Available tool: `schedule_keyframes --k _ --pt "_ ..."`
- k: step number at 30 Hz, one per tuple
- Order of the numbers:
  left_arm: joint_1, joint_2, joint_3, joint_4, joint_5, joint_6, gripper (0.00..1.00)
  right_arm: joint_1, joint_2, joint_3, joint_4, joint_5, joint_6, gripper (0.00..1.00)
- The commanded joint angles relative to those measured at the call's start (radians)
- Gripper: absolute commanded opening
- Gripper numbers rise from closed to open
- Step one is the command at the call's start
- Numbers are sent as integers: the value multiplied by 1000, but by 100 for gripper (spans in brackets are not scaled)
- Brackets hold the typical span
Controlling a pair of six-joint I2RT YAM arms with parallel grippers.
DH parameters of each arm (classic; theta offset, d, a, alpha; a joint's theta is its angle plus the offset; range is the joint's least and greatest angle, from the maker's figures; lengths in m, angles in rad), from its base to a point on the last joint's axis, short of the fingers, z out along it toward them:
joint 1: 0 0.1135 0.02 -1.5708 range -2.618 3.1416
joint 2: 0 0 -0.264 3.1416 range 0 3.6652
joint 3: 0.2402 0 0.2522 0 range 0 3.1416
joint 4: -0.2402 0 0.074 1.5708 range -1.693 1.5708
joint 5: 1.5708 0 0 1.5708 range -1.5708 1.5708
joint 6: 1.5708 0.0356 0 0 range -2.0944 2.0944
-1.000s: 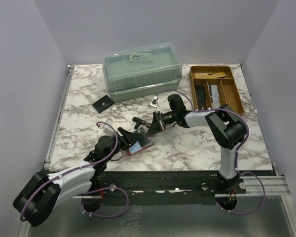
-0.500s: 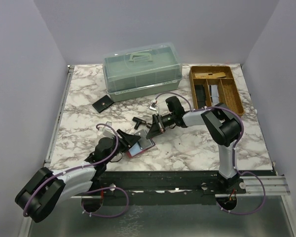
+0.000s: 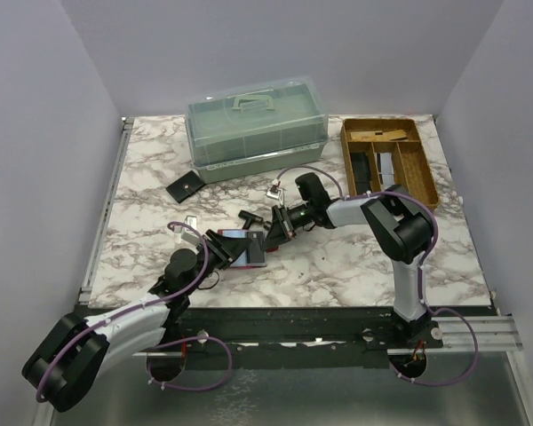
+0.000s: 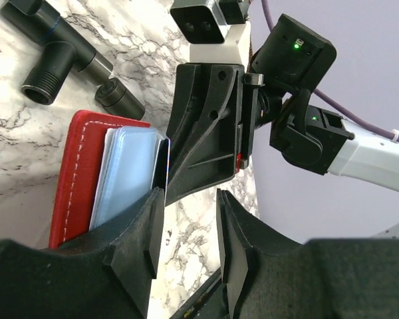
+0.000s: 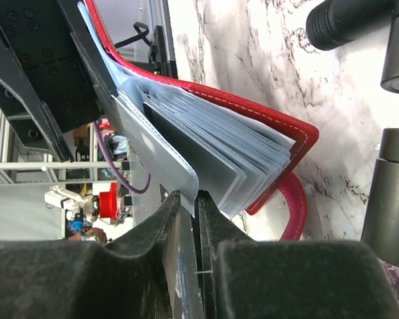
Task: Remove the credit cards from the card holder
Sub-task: Remove the credit card from the card holder.
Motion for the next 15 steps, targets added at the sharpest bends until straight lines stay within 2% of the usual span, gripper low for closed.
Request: schedule_keyframes --k 1,8,15 --pt "2 31 -51 80 48 3 41 11 22 -12 82 -57 57 20" --pt "2 138 2 80 104 23 35 6 -3 -30 148 -73 114 23" --pt "2 167 15 82 125 39 35 -1 -8 -30 146 -71 114 20"
